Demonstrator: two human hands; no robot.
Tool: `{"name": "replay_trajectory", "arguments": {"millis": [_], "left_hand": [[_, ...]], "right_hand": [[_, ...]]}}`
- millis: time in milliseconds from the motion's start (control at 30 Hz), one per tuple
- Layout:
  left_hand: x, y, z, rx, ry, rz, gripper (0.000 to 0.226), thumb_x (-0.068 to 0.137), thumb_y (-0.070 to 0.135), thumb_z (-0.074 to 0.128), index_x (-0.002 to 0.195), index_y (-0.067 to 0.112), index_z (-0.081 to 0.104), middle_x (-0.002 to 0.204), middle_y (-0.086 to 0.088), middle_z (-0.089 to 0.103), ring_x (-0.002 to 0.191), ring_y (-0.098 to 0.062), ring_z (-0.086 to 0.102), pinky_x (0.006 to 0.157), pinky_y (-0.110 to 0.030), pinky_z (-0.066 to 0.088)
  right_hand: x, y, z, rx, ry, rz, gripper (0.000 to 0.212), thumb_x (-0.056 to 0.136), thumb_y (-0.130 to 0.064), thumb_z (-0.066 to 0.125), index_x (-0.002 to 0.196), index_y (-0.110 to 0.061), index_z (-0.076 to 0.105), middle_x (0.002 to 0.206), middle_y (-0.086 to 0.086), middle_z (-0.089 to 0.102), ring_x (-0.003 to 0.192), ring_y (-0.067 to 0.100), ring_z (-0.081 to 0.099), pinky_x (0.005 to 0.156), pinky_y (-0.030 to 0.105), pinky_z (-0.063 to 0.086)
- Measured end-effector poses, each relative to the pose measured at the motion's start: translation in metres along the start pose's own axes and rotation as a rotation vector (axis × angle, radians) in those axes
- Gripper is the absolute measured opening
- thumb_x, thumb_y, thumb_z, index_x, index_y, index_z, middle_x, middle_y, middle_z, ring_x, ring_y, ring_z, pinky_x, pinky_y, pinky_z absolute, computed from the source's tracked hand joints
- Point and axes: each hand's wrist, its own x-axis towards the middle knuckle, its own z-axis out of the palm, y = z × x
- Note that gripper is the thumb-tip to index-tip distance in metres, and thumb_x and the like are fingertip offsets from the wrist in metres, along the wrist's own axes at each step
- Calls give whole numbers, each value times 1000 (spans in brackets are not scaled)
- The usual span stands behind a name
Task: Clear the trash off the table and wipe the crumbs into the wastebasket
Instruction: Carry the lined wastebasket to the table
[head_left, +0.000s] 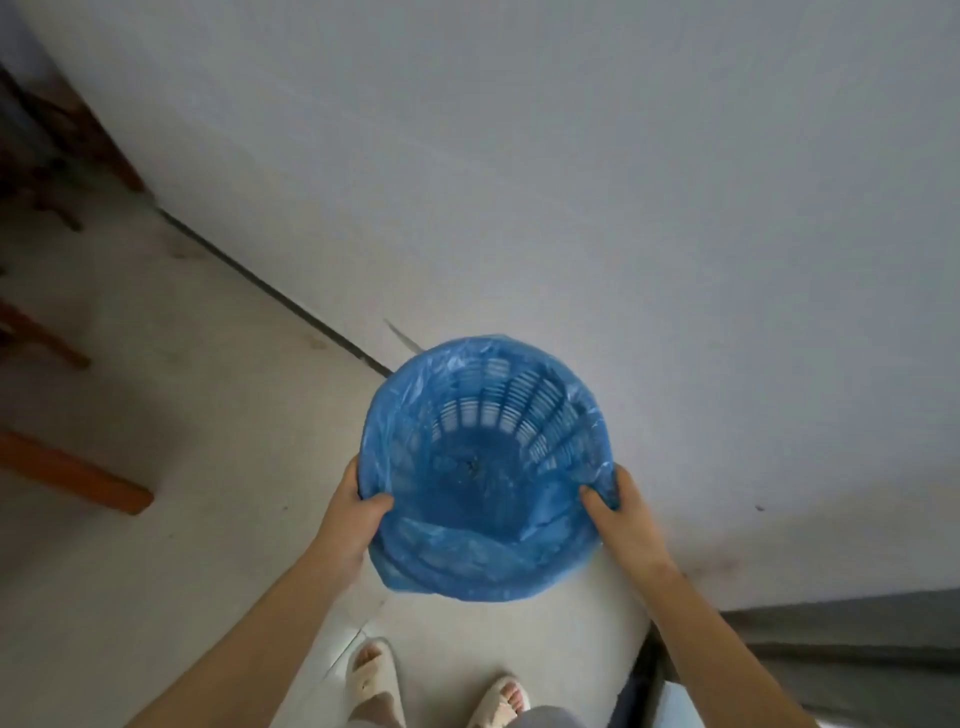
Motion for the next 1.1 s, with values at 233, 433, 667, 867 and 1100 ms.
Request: {"name": "replay_trajectory", "arguments": {"millis": [233,433,667,867,1100], "left_hand": [[-82,0,-163,-322,519,82,61,80,-16,39,96,40,54,100,4,64,87,-18,63,65,-30,52],[-154,-36,-317,-453,753,102,54,79,-12,42,98,35,57,104,-6,66,90,-28,64,72,-38,54],[-224,-70,-488,-665,924,100,59,77,-12,38,114,29,55,102,-8,66,89,-31,64,73,-41,55],[-263,-90,-599,-776,1040,122,64,73,-13,33,122,23,54,104,-13,64,91,-34,60,88,-52,50],[-281,-122,-713,-889,1190,136,65,68,-12,34,122,17,56,107,-18,59,95,-37,53,88,-53,47]], "right_hand": [[-23,-81,173,-97,-447,-224,21,90,-16,55,109,-23,52,100,-7,63,88,4,61,63,12,50],[-92,-108,342,-142,-713,-337,33,89,-23,58,120,-22,47,110,-6,61,95,8,61,75,25,52],[-191,-124,514,-190,-893,-361,34,90,-28,56,122,-28,44,111,-8,58,96,9,61,71,20,52],[-253,-150,632,-260,-1045,-371,38,90,-24,55,126,-22,44,110,-6,60,100,18,62,89,42,54],[-298,-167,774,-306,-1198,-389,32,91,-22,54,120,-25,43,112,0,60,97,19,64,81,39,57]]}}
